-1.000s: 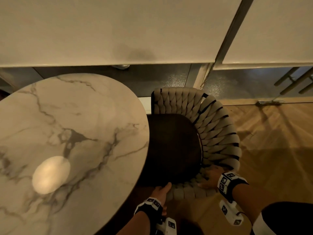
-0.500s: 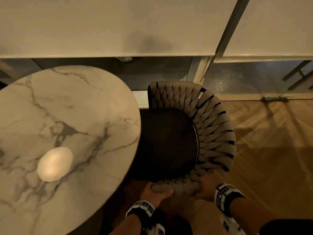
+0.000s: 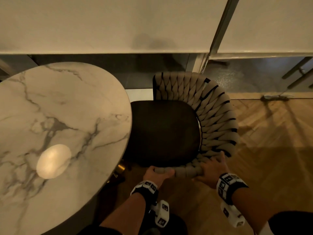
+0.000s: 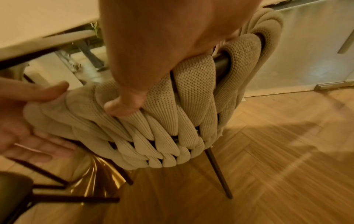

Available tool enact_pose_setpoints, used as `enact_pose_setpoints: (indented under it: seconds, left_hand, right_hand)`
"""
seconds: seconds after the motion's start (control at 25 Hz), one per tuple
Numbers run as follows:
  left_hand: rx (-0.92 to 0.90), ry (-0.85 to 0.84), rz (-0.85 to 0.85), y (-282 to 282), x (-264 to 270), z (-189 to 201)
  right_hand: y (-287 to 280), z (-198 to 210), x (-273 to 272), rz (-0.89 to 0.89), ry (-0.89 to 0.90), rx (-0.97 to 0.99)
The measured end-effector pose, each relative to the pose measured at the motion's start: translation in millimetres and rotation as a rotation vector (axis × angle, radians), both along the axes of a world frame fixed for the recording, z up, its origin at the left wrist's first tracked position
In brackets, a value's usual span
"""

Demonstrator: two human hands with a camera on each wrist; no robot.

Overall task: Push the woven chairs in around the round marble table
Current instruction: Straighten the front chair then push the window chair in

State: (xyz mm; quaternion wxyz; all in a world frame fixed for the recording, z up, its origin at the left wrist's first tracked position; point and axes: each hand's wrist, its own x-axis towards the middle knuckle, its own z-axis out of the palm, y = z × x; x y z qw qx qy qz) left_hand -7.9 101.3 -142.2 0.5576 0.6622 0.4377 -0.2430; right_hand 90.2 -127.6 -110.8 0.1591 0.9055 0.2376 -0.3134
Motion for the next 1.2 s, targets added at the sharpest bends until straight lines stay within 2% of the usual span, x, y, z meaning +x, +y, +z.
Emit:
enact_pose_setpoints:
  seconds: [0.12, 0.16, 0.24, 0.28, 0.36, 0.4, 0.48, 0.56, 0.8, 1.08, 1.2]
  left_hand:
    - [0.058, 0.034, -0.093, 11, 20, 4]
    - [0.118, 0.042, -0.168, 12, 24, 10]
    - [0.299, -0.006, -0.382, 14, 25, 16]
    - [0.349, -0.047, -0.467, 13, 24, 16]
    - [0.334, -0.099, -0.546, 11, 19, 12]
    - [0.329, -0.112, -0.56, 10, 16, 9]
    - [0.381, -0.123, -0.591, 10, 13, 5]
    - [0.437, -0.111, -0.608, 9, 14, 6]
    - [0.463, -0.085, -0.636, 11, -2, 5]
    - [0.467, -0.066, -0.607, 29, -18, 2]
    - [0.475, -0.054, -0.6, 31, -19, 3]
  right_hand:
    - [9, 4, 14, -0.099, 0.015, -0.076]
    - [8, 4, 15, -0.117, 0.022, -0.047]
    - [0, 4, 14, -0.204, -0.035, 0.133]
    - [-6, 8, 15, -0.335, -0.112, 0.284]
    - [-28, -3, 26, -0.735, -0.263, 0.564]
    - [-37, -7, 32, -0.962, -0.256, 0.677]
    - [-45, -15, 40, -1.369, -0.026, 0.953]
    - [-44, -24, 44, -1.551, 0.107, 1.102]
    - [-38, -23, 27, -1.506, 0.092, 1.103]
    - [-15, -14, 7, -1.34, 0.041, 0.971]
    - [-13, -13, 8, -1.354, 0.069, 0.983]
